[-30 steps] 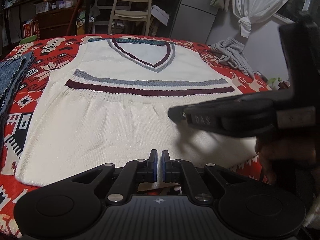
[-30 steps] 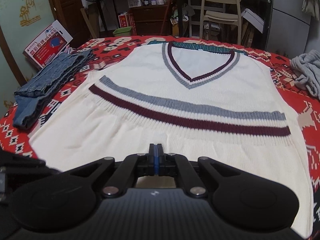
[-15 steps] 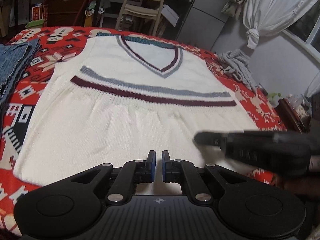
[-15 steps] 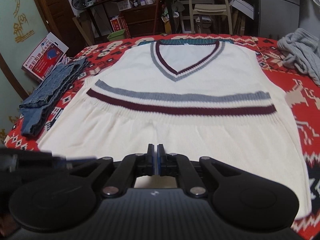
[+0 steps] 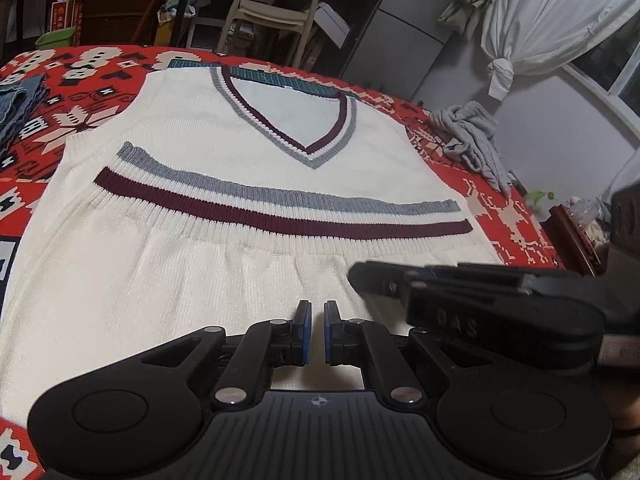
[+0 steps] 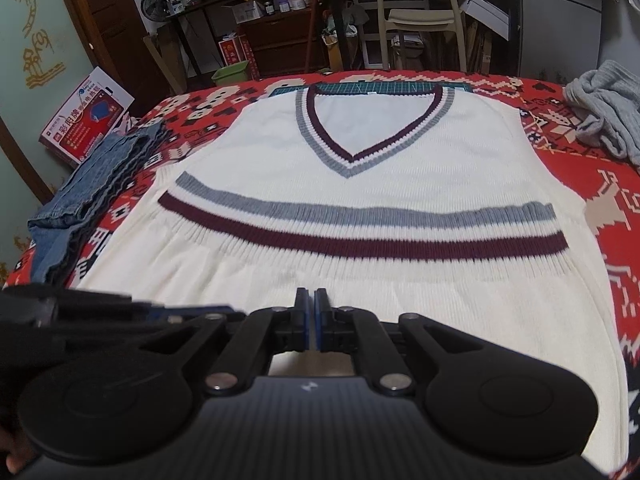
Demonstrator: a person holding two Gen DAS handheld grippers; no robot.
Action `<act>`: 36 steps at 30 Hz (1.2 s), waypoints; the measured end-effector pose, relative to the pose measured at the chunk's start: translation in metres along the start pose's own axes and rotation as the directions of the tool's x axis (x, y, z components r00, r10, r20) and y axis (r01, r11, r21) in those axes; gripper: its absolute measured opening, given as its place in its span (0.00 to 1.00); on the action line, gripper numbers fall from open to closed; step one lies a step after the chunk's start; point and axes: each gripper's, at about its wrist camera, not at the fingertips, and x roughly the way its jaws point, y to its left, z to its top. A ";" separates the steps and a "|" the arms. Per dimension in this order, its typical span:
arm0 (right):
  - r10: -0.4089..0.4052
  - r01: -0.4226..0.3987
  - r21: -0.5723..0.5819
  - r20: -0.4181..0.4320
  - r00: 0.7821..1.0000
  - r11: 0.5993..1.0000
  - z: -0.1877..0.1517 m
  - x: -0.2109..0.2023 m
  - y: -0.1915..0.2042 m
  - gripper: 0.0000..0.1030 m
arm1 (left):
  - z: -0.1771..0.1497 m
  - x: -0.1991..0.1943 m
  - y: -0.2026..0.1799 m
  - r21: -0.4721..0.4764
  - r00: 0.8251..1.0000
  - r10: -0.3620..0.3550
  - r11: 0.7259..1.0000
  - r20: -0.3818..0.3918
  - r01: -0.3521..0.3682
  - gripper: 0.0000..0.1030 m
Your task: Fold clothes
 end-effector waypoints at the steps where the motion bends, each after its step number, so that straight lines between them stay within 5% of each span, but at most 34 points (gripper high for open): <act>1: 0.001 -0.001 0.005 0.000 1.000 1.000 0.003 0.003 -0.001 0.03 | 0.001 0.001 0.001 -0.003 1.000 0.000 1.000 -0.002 0.000 0.05; 24: -0.042 0.041 0.030 0.026 0.999 0.999 -0.022 -0.044 -0.017 0.04 | 0.016 0.013 0.009 -0.054 0.999 -0.047 0.998 -0.014 0.046 0.04; 36: -0.056 0.056 0.004 0.008 0.998 0.998 -0.006 -0.012 -0.019 0.03 | 0.007 0.008 0.006 -0.049 0.998 -0.049 0.998 -0.029 0.047 0.04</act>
